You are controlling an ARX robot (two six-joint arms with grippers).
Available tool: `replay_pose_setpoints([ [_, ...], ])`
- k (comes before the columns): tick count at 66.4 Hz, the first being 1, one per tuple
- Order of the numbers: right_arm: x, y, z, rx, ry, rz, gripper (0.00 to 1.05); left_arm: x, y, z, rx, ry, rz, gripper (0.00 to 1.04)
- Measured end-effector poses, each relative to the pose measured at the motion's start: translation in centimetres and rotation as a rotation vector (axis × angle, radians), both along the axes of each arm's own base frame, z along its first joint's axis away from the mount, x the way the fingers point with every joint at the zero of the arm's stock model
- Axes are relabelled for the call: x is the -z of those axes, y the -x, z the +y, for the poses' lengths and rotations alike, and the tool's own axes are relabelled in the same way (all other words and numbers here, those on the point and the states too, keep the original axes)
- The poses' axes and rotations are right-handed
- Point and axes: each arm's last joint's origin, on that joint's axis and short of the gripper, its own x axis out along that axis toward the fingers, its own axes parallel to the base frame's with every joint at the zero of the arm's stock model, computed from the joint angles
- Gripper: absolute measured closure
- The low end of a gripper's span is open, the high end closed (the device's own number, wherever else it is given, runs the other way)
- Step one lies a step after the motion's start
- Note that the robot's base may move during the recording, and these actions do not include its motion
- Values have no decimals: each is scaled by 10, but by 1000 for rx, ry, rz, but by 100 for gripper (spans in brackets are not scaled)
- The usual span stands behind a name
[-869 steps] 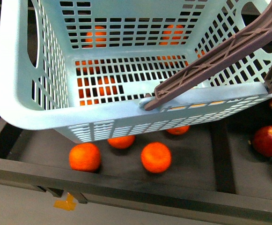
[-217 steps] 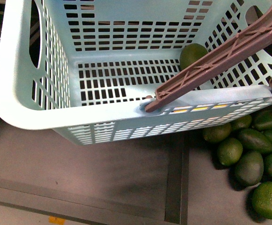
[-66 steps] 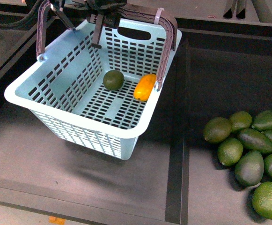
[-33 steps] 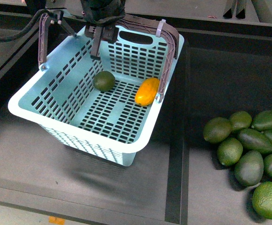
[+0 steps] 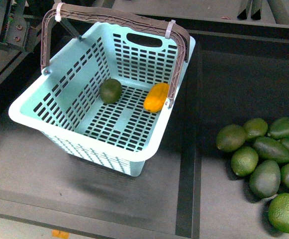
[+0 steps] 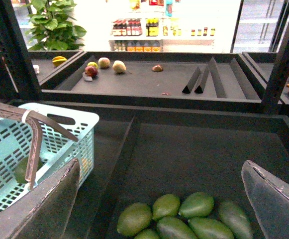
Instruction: Pick mango and avocado into basket
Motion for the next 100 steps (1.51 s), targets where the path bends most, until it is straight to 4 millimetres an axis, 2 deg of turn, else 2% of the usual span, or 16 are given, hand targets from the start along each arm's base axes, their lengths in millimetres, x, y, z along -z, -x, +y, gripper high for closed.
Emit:
replay_pose_setpoints([
  [2,0,0,0,0,0,0,9,4,0,0,67,-7,-5,11],
  [4,0,0,0,0,0,0,9,10,1,4,213,24,-77,18],
  [6,0,0,0,0,0,0,9,27,14,15,485,-114,-162,29],
  [8,0,0,0,1,0,0,9,38,29,28,643,-295,-251,38],
  [10,0,0,0,0,0,0,9,39,43,42,724,-502,-364,47],
  [12,0,0,0,0,0,0,9,30,57,56,744,-700,-464,55],
  [17,0,0,0,0,0,0,9,15,83,78,748,-953,-516,73],
  [23,0,0,0,0,0,0,9,31,118,98,820,-1056,-442,102],
  [37,0,0,0,0,0,0,9,37,161,121,820,-1088,-430,103],
  [44,0,0,0,0,0,0,9,49,180,128,826,-1086,-420,103],
  [62,0,0,0,0,0,0,9,47,211,144,825,-1092,-426,103],
  [100,0,0,0,0,0,0,9,40,243,144,811,-1103,-445,103],
])
